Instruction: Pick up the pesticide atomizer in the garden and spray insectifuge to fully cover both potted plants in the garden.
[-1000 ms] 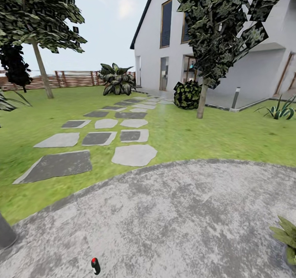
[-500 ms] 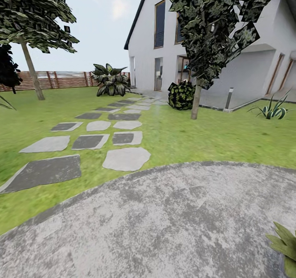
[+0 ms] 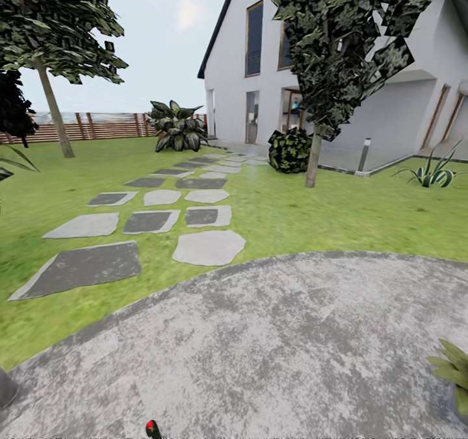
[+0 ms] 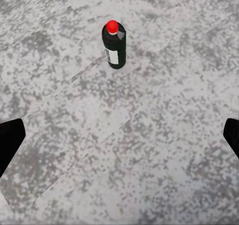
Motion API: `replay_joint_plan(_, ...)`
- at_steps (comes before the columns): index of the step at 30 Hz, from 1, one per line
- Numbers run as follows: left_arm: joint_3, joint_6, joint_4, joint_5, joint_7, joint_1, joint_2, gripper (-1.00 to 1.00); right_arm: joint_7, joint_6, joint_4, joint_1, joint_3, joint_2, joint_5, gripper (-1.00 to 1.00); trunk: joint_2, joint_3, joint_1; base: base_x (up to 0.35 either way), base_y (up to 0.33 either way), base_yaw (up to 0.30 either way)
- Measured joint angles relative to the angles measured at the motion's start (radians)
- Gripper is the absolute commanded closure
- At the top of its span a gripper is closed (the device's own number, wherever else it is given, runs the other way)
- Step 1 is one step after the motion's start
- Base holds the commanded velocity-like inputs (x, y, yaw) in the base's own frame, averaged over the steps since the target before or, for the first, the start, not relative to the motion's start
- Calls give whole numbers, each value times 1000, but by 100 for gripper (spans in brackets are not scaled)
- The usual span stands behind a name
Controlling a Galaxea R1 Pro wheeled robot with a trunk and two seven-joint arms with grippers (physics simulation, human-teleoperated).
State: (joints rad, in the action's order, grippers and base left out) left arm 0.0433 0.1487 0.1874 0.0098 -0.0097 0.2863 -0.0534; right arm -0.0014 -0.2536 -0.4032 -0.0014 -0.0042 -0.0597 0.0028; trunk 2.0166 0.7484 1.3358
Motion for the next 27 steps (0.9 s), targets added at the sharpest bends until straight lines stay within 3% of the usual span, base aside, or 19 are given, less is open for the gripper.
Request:
replay_joint_plan(14,5,0,-2,5,0,0,-5,-100,0,0,0,0,0,0,0,-100,0,0,0,-5,336,-6)
replay_joint_plan(27,5,0,-3,5,0,0,-5,-100,0,0,1,0,0,0,0,-100,0,0,0,0,338,-228)
